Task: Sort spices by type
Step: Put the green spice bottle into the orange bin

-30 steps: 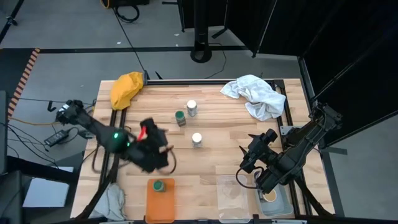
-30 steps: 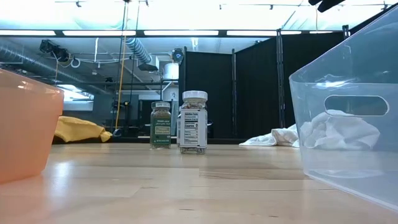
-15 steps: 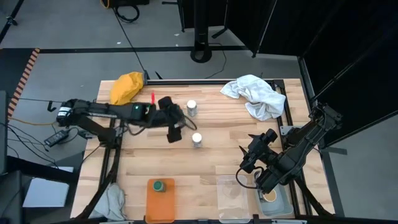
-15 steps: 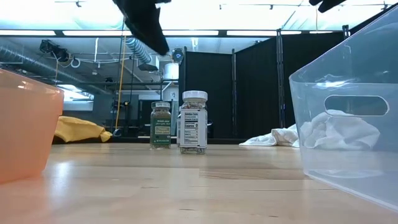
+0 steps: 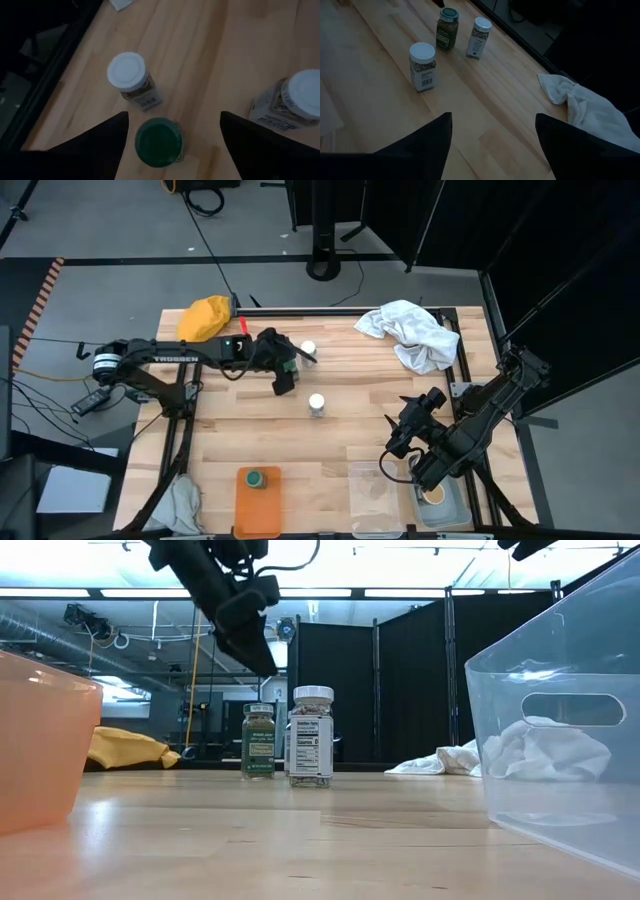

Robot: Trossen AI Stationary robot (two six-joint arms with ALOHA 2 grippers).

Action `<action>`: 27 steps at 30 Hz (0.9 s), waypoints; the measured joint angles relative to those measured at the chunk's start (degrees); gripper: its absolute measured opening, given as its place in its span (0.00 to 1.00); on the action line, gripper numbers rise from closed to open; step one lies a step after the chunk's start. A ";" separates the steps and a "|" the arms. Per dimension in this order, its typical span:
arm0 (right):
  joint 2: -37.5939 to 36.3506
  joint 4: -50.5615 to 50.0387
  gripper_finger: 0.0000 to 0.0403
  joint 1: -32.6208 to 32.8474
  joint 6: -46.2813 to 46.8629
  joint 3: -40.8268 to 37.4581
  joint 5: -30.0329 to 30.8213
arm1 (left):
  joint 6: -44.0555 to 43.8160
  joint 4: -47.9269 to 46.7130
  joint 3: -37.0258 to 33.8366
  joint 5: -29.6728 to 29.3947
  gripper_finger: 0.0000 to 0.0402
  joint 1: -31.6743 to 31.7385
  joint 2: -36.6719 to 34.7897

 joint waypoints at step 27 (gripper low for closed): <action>0.00 0.22 0.72 -0.17 0.02 0.00 -0.04 | -0.58 22.39 -15.71 -1.19 0.74 0.77 0.74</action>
